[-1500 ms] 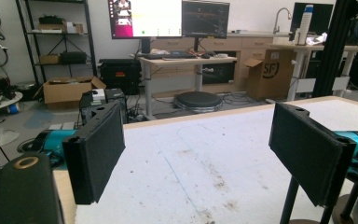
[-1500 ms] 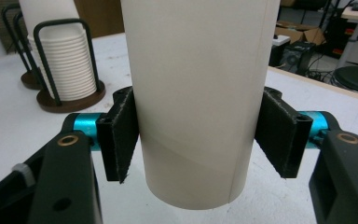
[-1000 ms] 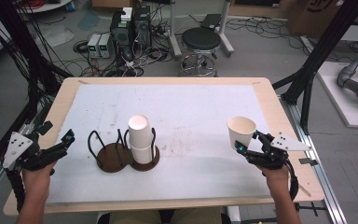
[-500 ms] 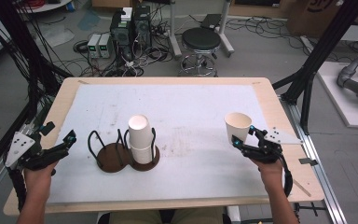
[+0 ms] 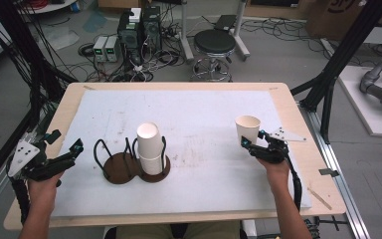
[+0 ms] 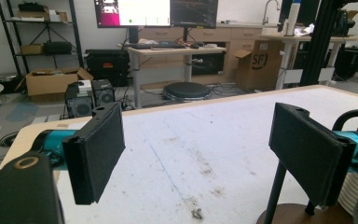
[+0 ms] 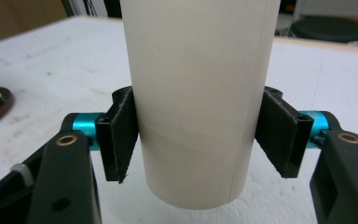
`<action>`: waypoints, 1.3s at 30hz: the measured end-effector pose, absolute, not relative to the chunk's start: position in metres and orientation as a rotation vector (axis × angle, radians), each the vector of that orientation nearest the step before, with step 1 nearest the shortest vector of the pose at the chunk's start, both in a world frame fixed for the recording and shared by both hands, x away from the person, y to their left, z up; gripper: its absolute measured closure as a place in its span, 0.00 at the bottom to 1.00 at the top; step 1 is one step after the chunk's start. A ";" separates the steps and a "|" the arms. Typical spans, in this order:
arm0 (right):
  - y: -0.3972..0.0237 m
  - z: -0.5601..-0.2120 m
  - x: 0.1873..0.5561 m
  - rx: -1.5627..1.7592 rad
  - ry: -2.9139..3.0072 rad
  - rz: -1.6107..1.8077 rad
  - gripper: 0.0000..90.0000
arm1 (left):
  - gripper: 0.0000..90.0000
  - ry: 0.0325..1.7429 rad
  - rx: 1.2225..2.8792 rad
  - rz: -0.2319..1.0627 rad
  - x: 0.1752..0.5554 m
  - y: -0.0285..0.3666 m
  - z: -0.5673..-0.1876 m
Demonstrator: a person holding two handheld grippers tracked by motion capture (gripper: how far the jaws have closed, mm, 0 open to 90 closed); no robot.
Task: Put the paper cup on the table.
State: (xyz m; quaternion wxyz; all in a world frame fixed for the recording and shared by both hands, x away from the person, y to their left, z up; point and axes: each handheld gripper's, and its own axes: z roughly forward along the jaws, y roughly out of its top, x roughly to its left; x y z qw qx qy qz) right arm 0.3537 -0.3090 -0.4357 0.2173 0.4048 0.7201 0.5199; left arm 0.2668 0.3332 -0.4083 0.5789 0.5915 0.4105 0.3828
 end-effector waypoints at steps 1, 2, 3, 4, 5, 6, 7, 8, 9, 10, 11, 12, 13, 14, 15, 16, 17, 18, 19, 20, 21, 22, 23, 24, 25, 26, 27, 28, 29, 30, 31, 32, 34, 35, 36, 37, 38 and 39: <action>-0.309 -0.437 0.355 1.128 2.007 1.414 0.39 | 0.20 0.961 1.384 0.896 0.267 0.333 -0.409; -0.308 -0.439 0.356 1.142 2.024 1.400 0.39 | 0.20 0.962 1.385 0.894 0.267 0.334 -0.409; -0.307 -0.441 0.357 1.158 2.037 1.385 0.39 | 0.20 0.963 1.385 0.896 0.267 0.334 -0.409; -0.307 -0.443 0.358 1.176 2.048 1.365 0.39 | 0.20 0.963 1.385 0.897 0.267 0.334 -0.409; -0.307 -0.444 0.359 1.183 2.062 1.350 0.39 | 0.20 0.964 1.385 0.895 0.267 0.334 -0.409; -0.306 -0.445 0.360 1.192 2.077 1.338 0.39 | 0.20 0.964 1.384 0.896 0.267 0.333 -0.409; -0.306 -0.446 0.360 1.189 2.094 1.309 0.39 | 0.20 0.964 1.384 0.894 0.267 0.333 -0.409; -0.305 -0.447 0.360 1.188 2.112 1.275 0.39 | 0.20 0.962 1.389 0.895 0.267 0.333 -0.409; -0.305 -0.447 0.360 1.182 2.118 1.267 0.39 | 0.20 0.962 1.386 0.894 0.267 0.332 -0.409; -0.306 -0.447 0.359 1.187 2.119 1.265 0.39 | 0.20 0.963 1.390 0.894 0.267 0.333 -0.409; -0.306 -0.446 0.359 1.186 2.126 1.261 0.39 | 0.20 0.962 1.390 0.893 0.268 0.332 -0.410; -0.306 -0.446 0.358 1.188 2.135 1.248 0.39 | 0.20 0.961 1.391 0.893 0.268 0.332 -0.410; -0.307 -0.445 0.357 1.177 2.148 1.232 0.39 | 0.20 0.963 1.394 0.890 0.268 0.332 -0.410; -0.307 -0.444 0.356 1.173 2.168 1.205 0.39 | 0.20 0.964 1.393 0.888 0.268 0.332 -0.410; -0.309 -0.444 0.355 1.171 2.183 1.188 0.39 | 0.20 0.964 1.395 0.888 0.269 0.332 -0.410; -0.309 -0.443 0.353 1.166 2.193 1.174 0.39 | 0.20 0.965 1.395 0.887 0.269 0.332 -0.411; -0.310 -0.443 0.352 1.162 2.203 1.162 0.39 | 0.20 0.965 1.396 0.888 0.269 0.332 -0.411; -0.311 -0.443 0.350 1.141 2.208 1.150 0.38 | 0.20 0.966 1.395 0.887 0.269 0.332 -0.411; -0.312 -0.444 0.349 1.133 2.211 1.149 0.38 | 0.20 0.965 1.395 0.887 0.269 0.332 -0.411; -0.313 -0.444 0.348 1.133 2.213 1.151 0.38 | 0.20 0.966 1.394 0.888 0.269 0.332 -0.410; -0.314 -0.445 0.347 1.131 2.218 1.150 0.37 | 0.20 0.967 1.394 0.888 0.269 0.332 -0.410; -0.315 -0.445 0.347 1.138 2.219 1.151 0.36 | 0.20 0.967 1.395 0.887 0.269 0.332 -0.410; -0.315 -0.446 0.346 1.145 2.223 1.149 0.35 | 0.20 0.967 1.394 0.888 0.269 0.331 -0.410; -0.316 -0.446 0.346 1.138 2.225 1.146 0.35 | 0.20 0.967 1.395 0.887 0.269 0.331 -0.410; -0.317 -0.447 0.345 1.139 2.224 1.145 0.34 | 0.20 0.966 1.395 0.887 0.269 0.331 -0.410; -0.317 -0.447 0.345 1.144 2.224 1.147 0.33 | 0.20 0.967 1.393 0.886 0.270 0.331 -0.410; -0.318 -0.448 0.345 1.142 2.226 1.153 0.31 | 0.20 0.966 1.394 0.883 0.270 0.331 -0.411; -0.318 -0.448 0.345 1.155 2.220 1.159 0.27 | 0.20 0.965 1.397 0.882 0.270 0.330 -0.411; -0.319 -0.448 0.345 1.169 2.217 1.163 0.24 | 0.20 0.965 1.396 0.881 0.270 0.330 -0.411; -0.320 -0.448 0.344 1.186 2.214 1.168 0.23 | 0.20 0.964 1.398 0.879 0.270 0.330 -0.411; -0.321 -0.447 0.343 1.180 2.211 1.182 0.23 | 0.20 0.964 1.398 0.878 0.270 0.330 -0.411; -0.322 -0.446 0.341 1.182 2.207 1.191 0.23 | 0.20 0.963 1.398 0.875 0.270 0.330 -0.411; -0.325 -0.443 0.337 1.182 2.206 1.202 0.23 | 0.20 0.965 1.395 0.874 0.270 0.330 -0.411; -0.327 -0.442 0.334 1.175 2.207 1.207 0.23 | 0.20 0.966 1.396 0.872 0.270 0.330 -0.411; -0.329 -0.441 0.330 1.172 2.210 1.213 0.23 | 0.20 0.967 1.398 0.873 0.270 0.330 -0.411; -0.330 -0.439 0.326 1.167 2.213 1.225 0.23 | 0.20 0.967 1.397 0.876 0.270 0.331 -0.411; -0.333 -0.436 0.322 1.154 2.206 1.235 0.23 | 0.20 0.971 1.394 0.874 0.270 0.331 -0.411; -0.335 -0.434 0.319 1.145 2.198 1.248 0.23 | 0.20 0.971 1.391 0.871 0.270 0.331 -0.411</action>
